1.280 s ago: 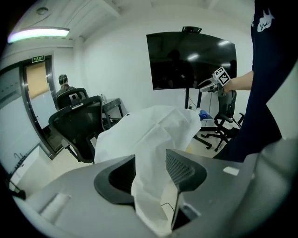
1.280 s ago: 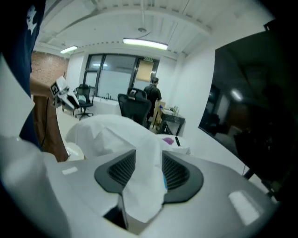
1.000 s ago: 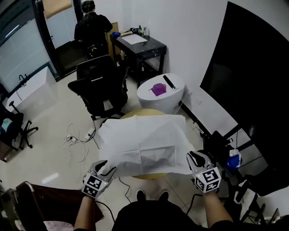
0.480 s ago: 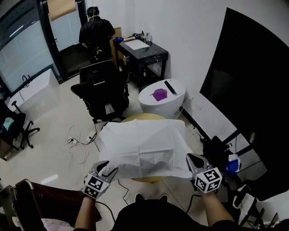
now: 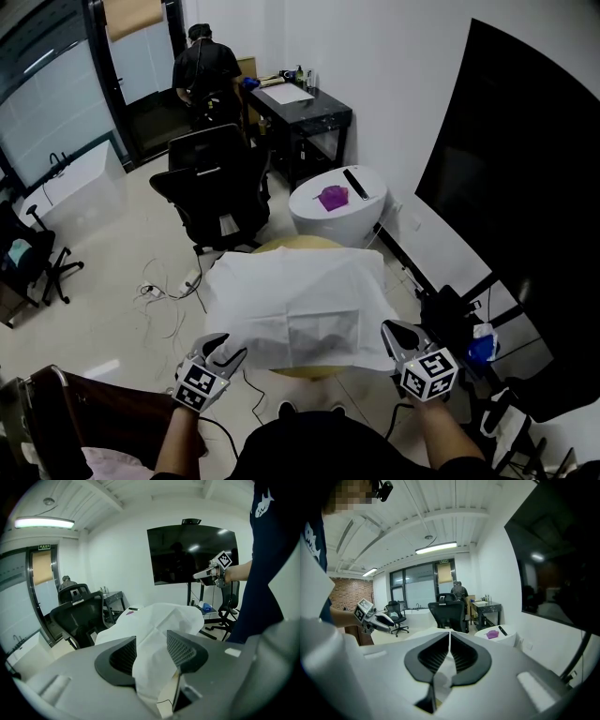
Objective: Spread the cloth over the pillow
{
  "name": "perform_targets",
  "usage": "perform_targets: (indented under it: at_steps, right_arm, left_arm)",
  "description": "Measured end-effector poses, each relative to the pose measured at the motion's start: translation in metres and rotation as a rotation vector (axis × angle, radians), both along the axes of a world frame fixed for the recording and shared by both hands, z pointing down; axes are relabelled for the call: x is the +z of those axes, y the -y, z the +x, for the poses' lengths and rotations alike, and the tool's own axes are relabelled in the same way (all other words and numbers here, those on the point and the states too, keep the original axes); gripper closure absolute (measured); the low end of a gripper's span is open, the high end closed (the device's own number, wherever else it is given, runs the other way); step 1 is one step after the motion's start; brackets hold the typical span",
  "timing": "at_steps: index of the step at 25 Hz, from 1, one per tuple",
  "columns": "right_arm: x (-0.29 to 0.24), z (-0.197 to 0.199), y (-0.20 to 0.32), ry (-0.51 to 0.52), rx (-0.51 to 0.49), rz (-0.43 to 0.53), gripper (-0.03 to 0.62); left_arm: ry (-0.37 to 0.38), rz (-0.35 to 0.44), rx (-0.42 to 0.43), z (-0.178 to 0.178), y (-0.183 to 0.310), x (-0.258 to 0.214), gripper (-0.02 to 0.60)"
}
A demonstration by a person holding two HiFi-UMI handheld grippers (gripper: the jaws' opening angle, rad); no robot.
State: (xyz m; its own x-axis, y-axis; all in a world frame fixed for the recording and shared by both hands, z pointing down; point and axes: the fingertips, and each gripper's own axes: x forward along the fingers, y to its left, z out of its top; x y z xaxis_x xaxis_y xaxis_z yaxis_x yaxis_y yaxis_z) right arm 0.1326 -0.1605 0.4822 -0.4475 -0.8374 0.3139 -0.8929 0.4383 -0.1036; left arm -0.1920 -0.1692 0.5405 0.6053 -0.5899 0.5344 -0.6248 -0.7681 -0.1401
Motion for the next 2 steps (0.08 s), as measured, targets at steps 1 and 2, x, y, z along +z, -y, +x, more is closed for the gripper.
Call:
perform_targets:
  at_steps: [1, 2]
  right_arm:
    - [0.0003, -0.0004, -0.0007, 0.001, -0.001, 0.0, 0.577]
    - [0.0005, -0.0007, -0.0015, 0.003, -0.002, -0.001, 0.577]
  left_arm:
    - [0.0, -0.003, 0.004, 0.0012, -0.001, 0.0007, 0.388]
    - [0.0, -0.005, 0.007, 0.0024, -0.0021, 0.0015, 0.388]
